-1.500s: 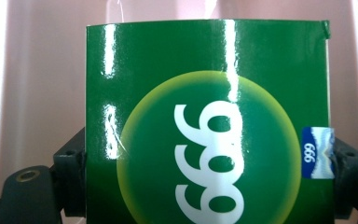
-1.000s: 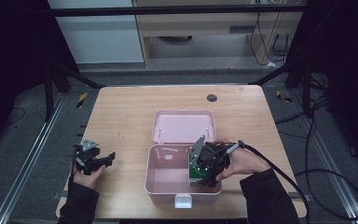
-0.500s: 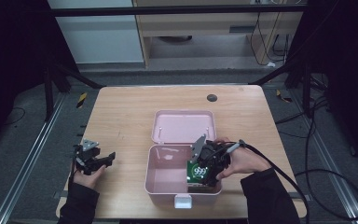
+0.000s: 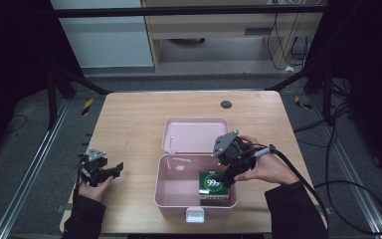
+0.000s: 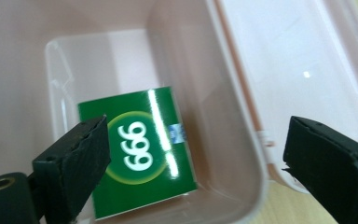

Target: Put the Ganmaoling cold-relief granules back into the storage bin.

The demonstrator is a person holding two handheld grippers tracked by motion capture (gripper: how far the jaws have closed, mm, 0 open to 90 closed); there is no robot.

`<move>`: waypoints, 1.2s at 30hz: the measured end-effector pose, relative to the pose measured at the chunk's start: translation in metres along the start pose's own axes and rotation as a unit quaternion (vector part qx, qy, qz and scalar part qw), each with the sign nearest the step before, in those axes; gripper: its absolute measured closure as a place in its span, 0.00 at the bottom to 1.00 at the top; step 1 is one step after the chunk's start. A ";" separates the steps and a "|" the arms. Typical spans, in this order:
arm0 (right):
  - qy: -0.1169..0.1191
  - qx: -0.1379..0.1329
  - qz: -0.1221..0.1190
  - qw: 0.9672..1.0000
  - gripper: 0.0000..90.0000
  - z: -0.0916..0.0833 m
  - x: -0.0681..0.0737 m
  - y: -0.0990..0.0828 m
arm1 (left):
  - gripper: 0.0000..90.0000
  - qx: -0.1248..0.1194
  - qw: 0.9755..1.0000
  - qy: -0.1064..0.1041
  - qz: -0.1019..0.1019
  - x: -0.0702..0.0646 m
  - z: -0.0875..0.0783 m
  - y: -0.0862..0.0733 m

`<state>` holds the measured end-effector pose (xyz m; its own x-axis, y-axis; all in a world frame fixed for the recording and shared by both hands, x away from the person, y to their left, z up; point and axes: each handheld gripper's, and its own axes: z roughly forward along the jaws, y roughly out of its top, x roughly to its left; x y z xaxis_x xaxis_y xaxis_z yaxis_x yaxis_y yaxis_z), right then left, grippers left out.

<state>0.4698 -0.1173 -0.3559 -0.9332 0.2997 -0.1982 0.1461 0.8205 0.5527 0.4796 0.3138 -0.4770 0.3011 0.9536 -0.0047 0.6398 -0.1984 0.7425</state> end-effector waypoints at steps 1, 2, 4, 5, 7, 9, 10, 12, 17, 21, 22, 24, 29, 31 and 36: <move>0.000 0.000 0.000 1.000 0.08 0.000 0.000 0.000 | 0.36 0.000 1.000 0.000 0.000 0.000 0.000 0.000; -0.006 -0.005 0.008 1.000 0.08 -0.002 -0.001 0.000 | 0.36 0.000 1.000 0.000 0.000 0.000 0.000 0.000; -0.016 -0.019 0.021 0.999 0.08 -0.008 -0.003 0.000 | 0.36 0.000 1.000 0.000 0.000 0.000 0.000 0.000; -0.027 -0.034 0.028 0.999 0.06 -0.015 -0.004 -0.001 | 0.36 0.000 1.000 0.000 0.000 0.000 0.000 0.000; -0.036 -0.049 0.033 0.998 0.05 -0.021 -0.005 -0.002 | 0.36 0.000 1.000 0.000 0.000 0.000 0.000 0.000; -0.041 -0.057 0.037 0.997 0.05 -0.024 -0.005 -0.003 | 0.36 0.000 1.000 0.000 0.000 0.000 0.000 0.000; -0.044 -0.068 0.045 0.996 0.05 -0.026 -0.005 -0.004 | 0.36 0.000 1.000 0.000 0.000 0.000 0.000 0.000; -0.054 -0.085 0.063 0.993 0.05 -0.030 -0.007 -0.009 | 0.36 -0.001 1.000 0.000 0.000 0.000 0.000 0.000; -0.087 -0.108 0.099 0.985 0.05 -0.038 -0.012 -0.025 | 0.36 0.000 1.000 0.001 0.000 0.000 0.000 0.000; -0.115 -0.126 0.124 0.977 0.05 -0.043 -0.014 -0.039 | 0.36 0.001 1.000 0.001 0.001 0.000 0.000 0.000; -0.126 -0.143 0.140 0.972 0.05 -0.047 -0.015 -0.047 | 0.36 0.001 1.000 0.001 0.001 -0.001 0.000 0.000; -0.137 -0.159 0.160 0.964 0.05 -0.050 -0.016 -0.054 | 0.36 0.001 1.000 0.001 0.001 -0.001 0.000 0.000; -0.166 -0.183 0.195 0.949 0.05 -0.054 -0.017 -0.068 | 0.36 0.002 1.000 0.001 0.001 -0.001 0.000 0.000; -0.181 -0.193 0.221 0.939 0.05 -0.054 -0.016 -0.080 | 0.36 0.001 1.000 0.001 0.001 -0.001 0.000 0.000; -0.190 -0.196 0.242 0.931 0.05 -0.050 -0.015 -0.095 | 0.37 0.002 1.000 0.001 0.001 -0.001 0.000 0.000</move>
<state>0.4539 -0.2238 -0.3647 -0.5948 0.7998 -0.0808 0.3188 0.3270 0.8896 0.4796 0.3131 -0.4769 0.3013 0.9535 -0.0015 0.6426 -0.2018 0.7392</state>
